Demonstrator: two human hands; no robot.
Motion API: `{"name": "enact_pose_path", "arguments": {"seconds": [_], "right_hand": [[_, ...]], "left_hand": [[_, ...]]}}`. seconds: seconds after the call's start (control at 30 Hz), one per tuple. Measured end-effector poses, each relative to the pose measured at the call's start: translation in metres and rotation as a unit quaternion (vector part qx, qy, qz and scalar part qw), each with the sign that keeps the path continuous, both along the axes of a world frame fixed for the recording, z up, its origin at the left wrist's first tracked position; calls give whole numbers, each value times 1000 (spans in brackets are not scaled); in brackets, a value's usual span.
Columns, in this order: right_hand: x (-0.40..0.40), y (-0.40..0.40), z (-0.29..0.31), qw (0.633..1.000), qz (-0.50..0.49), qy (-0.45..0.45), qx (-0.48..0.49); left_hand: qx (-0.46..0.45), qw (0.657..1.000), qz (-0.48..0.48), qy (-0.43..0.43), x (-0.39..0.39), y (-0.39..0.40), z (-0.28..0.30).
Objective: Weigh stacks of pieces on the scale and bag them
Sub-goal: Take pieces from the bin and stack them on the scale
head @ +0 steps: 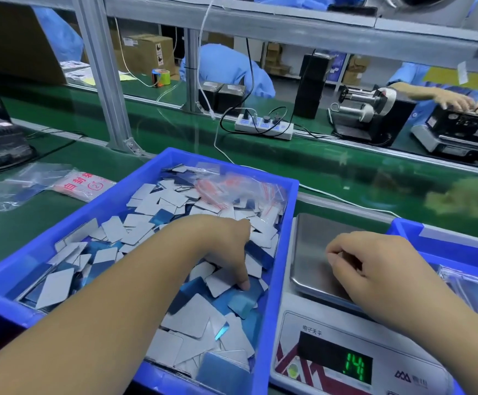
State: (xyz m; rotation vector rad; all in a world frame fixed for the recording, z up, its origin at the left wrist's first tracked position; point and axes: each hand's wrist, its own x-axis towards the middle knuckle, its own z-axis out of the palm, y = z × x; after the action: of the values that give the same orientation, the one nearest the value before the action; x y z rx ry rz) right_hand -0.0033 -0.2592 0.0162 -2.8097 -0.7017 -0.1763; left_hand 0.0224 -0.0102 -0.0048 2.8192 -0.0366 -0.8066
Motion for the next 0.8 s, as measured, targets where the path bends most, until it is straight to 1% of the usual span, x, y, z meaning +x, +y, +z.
{"name": "enact_pose_path", "arguments": {"seconds": [0.13, 0.33, 0.4, 0.47, 0.53, 0.67, 0.8], "right_hand": [[2, -2, -2, 1000, 7, -4, 12], [4, -4, -3, 1000, 15, -3, 15], [3, -4, -3, 1000, 18, -3, 19], [4, -4, -4, 1000, 21, -5, 22], [5, -5, -3, 999, 24, -8, 23], [6, -7, -3, 999, 25, -17, 38], [9, -8, -3, 998, 27, -27, 55]], "left_hand": [[-49, 999, -6, -15, 0, 2, -2], [-158, 987, 13, -11, -4, -1, 1], [-159, 987, -5, -10, -5, -7, 0], [-127, 992, -24, -12, -4, -11, 0], [-119, 992, -26, -18, -4, -7, 3], [-179, 981, 35, -73, 2, 15, 16], [-210, 966, 73, -131, 6, 28, 31]]}}
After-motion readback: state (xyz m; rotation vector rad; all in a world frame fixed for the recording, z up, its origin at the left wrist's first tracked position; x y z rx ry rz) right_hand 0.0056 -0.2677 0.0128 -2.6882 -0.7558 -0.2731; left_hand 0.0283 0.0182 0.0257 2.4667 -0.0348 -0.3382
